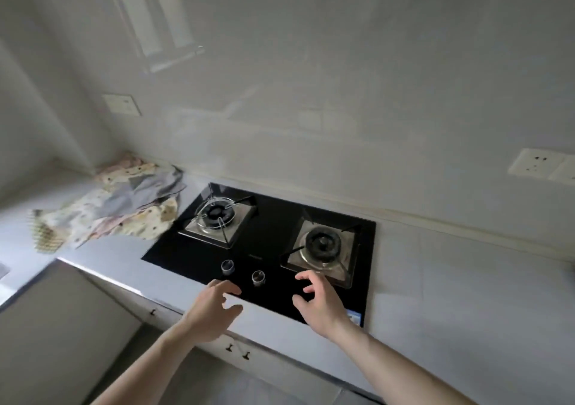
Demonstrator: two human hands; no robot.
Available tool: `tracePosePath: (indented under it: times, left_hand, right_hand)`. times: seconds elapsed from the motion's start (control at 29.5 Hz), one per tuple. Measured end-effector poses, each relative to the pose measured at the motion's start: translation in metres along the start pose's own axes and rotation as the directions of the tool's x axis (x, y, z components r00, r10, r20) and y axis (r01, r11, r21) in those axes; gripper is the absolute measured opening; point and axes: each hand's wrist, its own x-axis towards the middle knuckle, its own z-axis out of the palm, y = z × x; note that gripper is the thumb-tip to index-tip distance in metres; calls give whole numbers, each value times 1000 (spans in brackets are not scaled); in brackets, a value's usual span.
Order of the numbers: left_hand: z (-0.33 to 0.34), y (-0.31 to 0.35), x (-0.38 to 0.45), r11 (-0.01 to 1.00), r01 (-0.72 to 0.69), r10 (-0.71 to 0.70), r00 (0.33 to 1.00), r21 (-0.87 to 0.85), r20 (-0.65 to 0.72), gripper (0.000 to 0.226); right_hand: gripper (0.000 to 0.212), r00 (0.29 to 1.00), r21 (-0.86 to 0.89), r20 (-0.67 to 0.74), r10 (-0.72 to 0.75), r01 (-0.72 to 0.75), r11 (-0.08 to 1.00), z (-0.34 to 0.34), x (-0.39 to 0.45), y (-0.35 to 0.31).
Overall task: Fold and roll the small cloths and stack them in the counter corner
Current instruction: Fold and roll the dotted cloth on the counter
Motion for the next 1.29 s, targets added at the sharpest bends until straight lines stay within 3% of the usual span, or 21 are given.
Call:
tracePosePath:
  times: [0.24, 0.61, 0.88, 1.05, 1.29]
  left_hand:
    - [-61, -124, -69, 987, 144, -153, 978, -74, -139, 25]
    - [-137, -250, -71, 945, 249, -302, 913, -210, -273, 19]
    - [-200, -319, -27, 920, 314, -374, 882, -234, -287, 24]
    - [-208, -350, 12, 917, 346, -384, 901, -198, -201, 26]
    - [-243, -395, 97, 933, 353, -359, 925, -68, -123, 37]
  right_hand:
    - [42, 975, -12, 207, -75, 79, 997, 111, -8, -92]
    - [40, 916, -56, 356, -183, 217, 975, 222, 74, -192]
    - [37, 881, -20, 432, -192, 222, 975, 304, 156, -245]
    - [32, 875, -24, 452, -175, 209, 978, 334, 197, -257]
    - [37, 918, -82, 382, -105, 148, 986, 346, 239, -256]
